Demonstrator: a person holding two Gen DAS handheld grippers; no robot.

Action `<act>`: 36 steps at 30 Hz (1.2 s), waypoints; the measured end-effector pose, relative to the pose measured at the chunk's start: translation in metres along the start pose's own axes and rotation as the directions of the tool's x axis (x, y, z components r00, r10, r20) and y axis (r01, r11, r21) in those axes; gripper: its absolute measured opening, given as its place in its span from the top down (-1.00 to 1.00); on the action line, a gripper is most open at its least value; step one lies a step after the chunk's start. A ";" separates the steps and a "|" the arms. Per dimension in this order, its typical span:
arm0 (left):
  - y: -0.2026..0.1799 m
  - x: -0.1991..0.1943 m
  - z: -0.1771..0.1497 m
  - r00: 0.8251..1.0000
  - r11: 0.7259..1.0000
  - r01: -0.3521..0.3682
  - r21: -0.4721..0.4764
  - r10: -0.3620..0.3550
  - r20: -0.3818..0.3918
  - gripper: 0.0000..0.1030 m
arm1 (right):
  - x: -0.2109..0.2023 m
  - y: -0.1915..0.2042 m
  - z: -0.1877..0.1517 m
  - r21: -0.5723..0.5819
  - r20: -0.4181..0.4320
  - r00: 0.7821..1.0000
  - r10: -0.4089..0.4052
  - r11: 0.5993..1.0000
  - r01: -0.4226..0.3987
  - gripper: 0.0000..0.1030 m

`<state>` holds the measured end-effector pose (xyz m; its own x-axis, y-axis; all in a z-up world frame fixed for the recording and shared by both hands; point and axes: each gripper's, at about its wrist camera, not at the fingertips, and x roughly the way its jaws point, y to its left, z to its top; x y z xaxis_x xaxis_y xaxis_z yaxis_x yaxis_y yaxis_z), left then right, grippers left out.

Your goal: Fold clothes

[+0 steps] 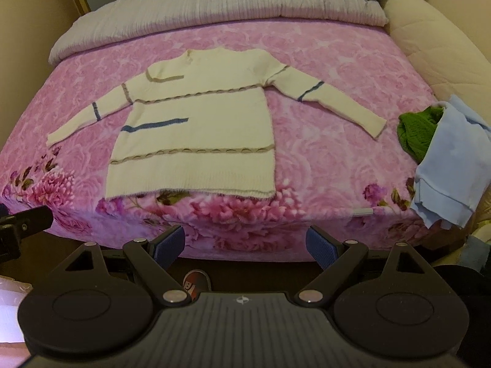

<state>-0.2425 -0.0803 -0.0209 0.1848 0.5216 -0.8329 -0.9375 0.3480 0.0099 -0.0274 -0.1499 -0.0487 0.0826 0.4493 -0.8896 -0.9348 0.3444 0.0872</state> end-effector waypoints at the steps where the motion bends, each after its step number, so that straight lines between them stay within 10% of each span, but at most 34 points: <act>1: 0.001 0.000 0.001 1.000 1.000 0.001 0.000 -0.001 -0.001 -0.72 | -0.001 0.000 0.000 0.000 0.002 1.000 -0.002 1.000 0.002 -0.72; 28: 0.056 0.040 0.027 0.998 0.987 0.061 -0.147 -0.064 -0.015 -0.76 | 0.030 0.018 0.040 0.006 -0.027 1.000 0.015 1.000 -0.015 -0.72; 36: 0.139 0.117 0.069 0.976 0.886 0.215 -0.411 -0.204 0.072 -0.74 | 0.080 0.002 0.084 0.142 -0.014 0.999 0.043 0.989 -0.041 -0.72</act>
<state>-0.3312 0.0830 -0.0790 0.3927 0.4945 -0.7754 -0.9120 0.1007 -0.3977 0.0067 -0.0444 -0.0818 0.0370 0.4522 -0.8911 -0.8790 0.4390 0.1862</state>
